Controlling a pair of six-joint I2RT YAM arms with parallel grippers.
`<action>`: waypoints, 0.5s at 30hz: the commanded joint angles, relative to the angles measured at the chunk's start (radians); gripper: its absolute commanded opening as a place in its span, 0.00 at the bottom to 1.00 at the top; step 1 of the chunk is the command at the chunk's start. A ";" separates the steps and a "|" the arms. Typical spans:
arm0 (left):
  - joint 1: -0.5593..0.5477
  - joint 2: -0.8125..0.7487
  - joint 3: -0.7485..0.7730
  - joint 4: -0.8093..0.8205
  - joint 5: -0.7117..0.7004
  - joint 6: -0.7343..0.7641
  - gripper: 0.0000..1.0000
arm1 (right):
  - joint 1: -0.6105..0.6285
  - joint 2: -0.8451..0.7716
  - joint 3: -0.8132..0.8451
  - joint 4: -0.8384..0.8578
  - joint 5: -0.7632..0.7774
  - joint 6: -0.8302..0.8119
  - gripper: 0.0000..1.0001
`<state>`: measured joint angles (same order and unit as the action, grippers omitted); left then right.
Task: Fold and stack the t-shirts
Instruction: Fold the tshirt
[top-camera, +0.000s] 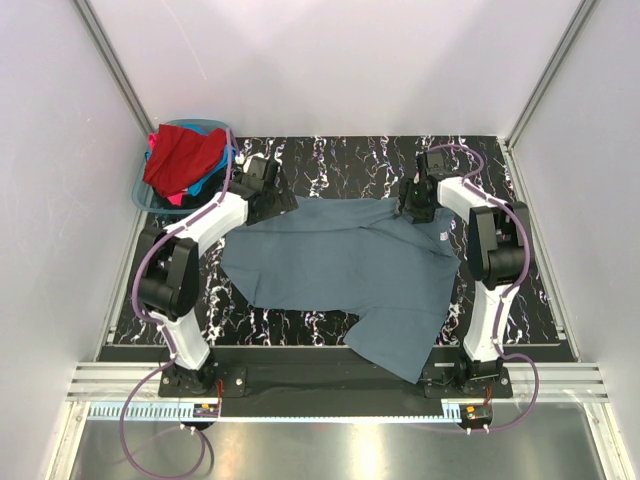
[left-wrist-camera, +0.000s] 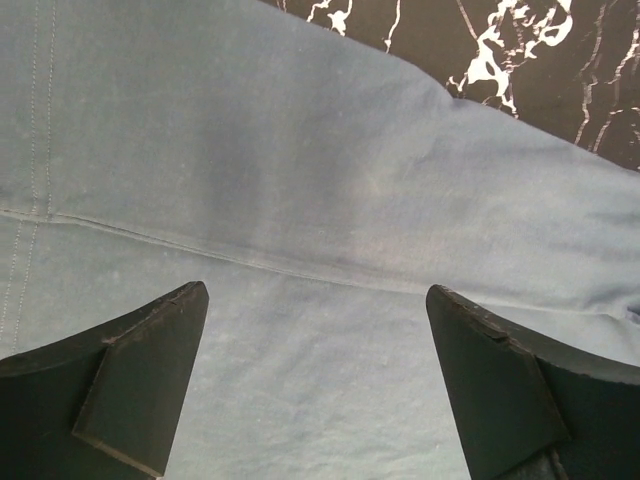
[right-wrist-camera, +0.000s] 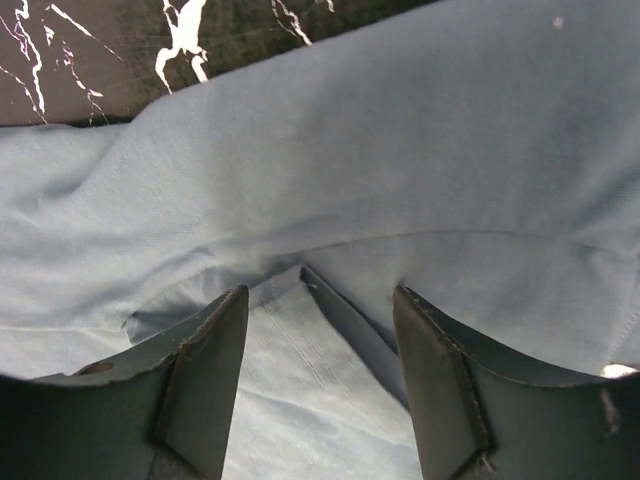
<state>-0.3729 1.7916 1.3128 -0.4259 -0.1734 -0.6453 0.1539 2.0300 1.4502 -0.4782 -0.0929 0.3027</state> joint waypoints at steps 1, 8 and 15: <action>-0.003 -0.066 -0.004 0.022 -0.018 0.015 0.99 | 0.027 0.013 0.058 -0.011 0.039 -0.027 0.65; -0.003 -0.074 -0.003 0.022 -0.025 0.019 0.99 | 0.042 0.026 0.059 -0.016 0.032 -0.030 0.58; -0.003 -0.077 0.006 0.022 -0.037 0.026 0.99 | 0.053 0.009 0.050 -0.020 0.018 -0.017 0.40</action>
<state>-0.3729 1.7603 1.3128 -0.4259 -0.1768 -0.6361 0.1917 2.0491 1.4754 -0.4953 -0.0872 0.2832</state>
